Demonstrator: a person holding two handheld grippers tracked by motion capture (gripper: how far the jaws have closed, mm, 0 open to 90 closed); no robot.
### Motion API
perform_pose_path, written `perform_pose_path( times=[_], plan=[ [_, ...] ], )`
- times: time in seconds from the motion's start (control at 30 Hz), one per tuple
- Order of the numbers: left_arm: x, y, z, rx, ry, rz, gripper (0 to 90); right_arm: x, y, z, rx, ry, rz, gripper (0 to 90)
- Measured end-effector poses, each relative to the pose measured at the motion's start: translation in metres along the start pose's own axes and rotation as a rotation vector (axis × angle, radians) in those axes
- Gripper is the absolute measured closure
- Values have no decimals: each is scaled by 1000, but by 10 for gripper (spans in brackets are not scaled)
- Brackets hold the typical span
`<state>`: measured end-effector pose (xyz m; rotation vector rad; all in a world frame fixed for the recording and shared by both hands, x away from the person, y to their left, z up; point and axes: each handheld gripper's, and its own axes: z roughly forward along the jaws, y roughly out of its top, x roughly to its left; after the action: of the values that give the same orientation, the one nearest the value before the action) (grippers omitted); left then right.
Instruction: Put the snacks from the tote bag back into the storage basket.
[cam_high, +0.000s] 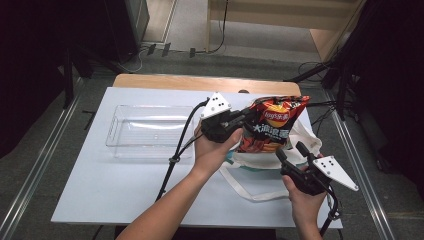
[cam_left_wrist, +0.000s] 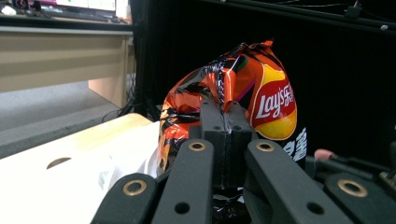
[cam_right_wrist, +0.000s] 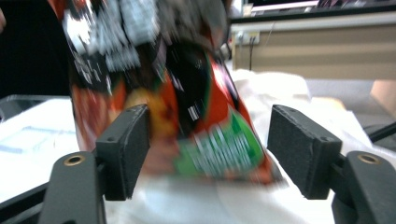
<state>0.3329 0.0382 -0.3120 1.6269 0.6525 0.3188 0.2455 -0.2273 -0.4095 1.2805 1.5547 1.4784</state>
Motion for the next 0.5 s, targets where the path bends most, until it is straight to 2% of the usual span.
perform_pose_path(
  times=[0.1,0.23,0.3,0.43,0.5],
  plan=[
    [1,4,-2,-5,-13,-2,900,-6,-8,-4,29,-10,0,293],
    [-2,10,-5,-17,-23,7,900,-11,-13,-4,38,-16,14,295],
    [-3,12,-6,-24,-28,11,900,-11,-14,-3,49,-15,32,294],
    [-3,16,-11,-37,-30,9,900,-9,-16,-2,52,-8,21,287],
    [-2,18,-14,-45,-28,0,900,-8,-17,-1,49,10,12,245]
  ],
)
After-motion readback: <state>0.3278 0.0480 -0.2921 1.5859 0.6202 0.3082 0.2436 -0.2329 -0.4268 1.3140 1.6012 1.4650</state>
